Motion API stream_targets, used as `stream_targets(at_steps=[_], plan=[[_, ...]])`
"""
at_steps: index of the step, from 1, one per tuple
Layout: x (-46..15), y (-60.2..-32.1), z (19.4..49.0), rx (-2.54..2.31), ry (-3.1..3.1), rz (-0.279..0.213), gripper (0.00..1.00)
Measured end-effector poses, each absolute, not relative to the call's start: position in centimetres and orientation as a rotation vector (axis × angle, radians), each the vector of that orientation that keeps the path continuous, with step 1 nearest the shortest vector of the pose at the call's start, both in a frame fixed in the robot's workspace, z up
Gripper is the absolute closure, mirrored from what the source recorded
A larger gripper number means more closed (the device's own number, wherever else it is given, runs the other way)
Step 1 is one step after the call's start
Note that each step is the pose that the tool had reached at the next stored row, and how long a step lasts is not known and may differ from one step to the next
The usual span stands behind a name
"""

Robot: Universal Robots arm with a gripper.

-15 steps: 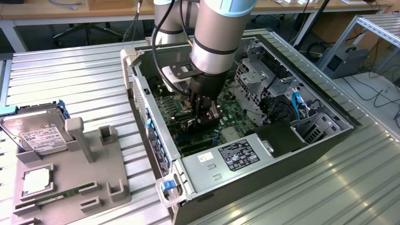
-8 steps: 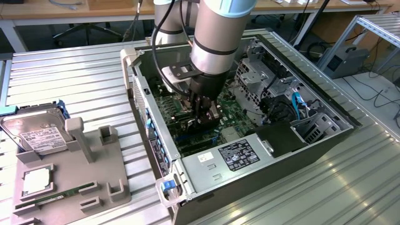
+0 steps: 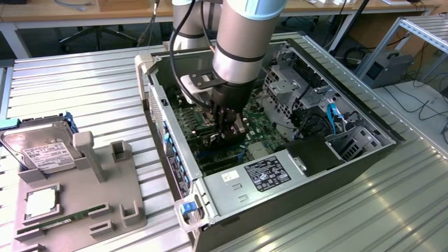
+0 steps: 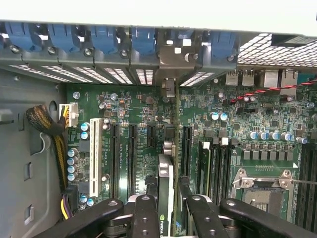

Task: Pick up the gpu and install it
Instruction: 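Insert the gpu into the slot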

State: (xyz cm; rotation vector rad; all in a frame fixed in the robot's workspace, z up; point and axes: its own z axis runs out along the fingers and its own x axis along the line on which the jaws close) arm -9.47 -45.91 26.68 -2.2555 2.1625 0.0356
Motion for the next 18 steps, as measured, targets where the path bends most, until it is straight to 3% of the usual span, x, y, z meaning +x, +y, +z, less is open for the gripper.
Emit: stream_targets(at_steps=[18], plan=[[-9.91, -46.17, 26.65, -2.255, 2.162, 0.036, 0.73]])
